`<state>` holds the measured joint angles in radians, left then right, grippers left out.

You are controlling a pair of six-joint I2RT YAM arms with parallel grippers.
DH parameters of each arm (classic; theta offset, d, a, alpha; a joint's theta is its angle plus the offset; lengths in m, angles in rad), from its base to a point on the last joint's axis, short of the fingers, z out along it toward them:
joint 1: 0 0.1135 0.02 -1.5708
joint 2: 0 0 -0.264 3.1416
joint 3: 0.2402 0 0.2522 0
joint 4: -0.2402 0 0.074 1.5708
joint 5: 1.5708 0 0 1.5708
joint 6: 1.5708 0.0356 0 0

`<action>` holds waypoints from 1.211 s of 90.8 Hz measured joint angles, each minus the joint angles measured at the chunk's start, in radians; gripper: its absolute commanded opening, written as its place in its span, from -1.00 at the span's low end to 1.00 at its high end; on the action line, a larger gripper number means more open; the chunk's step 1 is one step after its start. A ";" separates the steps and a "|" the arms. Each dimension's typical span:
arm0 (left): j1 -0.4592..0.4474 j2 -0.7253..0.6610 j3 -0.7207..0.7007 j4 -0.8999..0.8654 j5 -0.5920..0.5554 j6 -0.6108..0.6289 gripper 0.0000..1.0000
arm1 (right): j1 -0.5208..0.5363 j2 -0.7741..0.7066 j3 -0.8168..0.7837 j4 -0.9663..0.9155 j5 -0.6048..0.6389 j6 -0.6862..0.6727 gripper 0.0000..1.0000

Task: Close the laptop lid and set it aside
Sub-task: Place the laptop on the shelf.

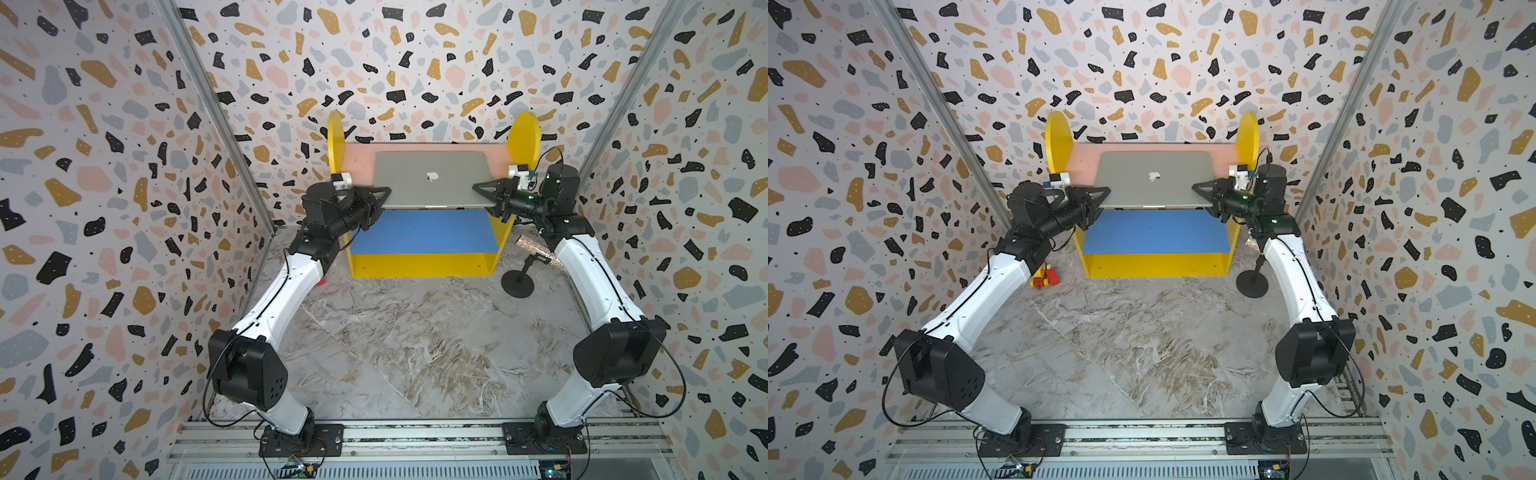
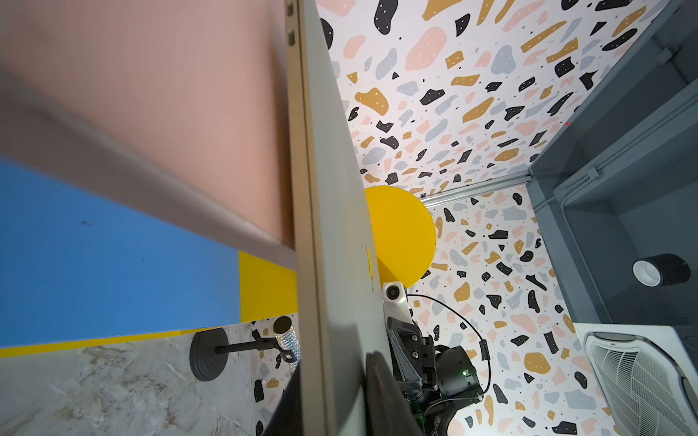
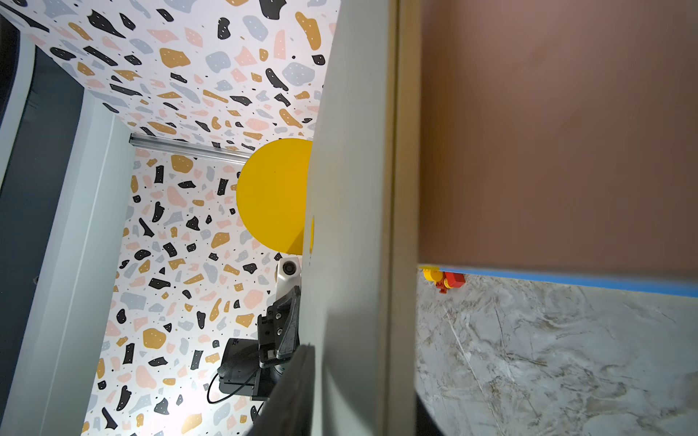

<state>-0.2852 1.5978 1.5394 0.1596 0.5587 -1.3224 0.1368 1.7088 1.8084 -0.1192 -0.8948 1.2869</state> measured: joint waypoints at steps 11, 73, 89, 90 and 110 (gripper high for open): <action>-0.009 0.006 0.017 0.010 0.045 0.010 -0.19 | 0.011 0.007 0.028 -0.012 -0.018 -0.006 -0.14; -0.011 0.006 0.032 0.012 0.089 0.033 0.38 | 0.013 0.003 0.113 -0.188 -0.024 -0.137 0.62; -0.011 0.007 0.047 0.004 0.089 0.032 0.40 | -0.013 -0.003 0.113 -0.204 -0.013 -0.159 0.67; -0.011 0.007 0.048 0.004 0.089 0.032 0.40 | -0.014 -0.004 0.113 -0.204 -0.013 -0.161 0.67; -0.011 0.007 0.058 -0.009 0.090 0.032 0.41 | -0.024 -0.031 0.094 -0.235 0.001 -0.188 0.68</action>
<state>-0.2966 1.6051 1.5978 0.1509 0.6483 -1.2903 0.1123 1.6783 1.9022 -0.3542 -0.8936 1.0985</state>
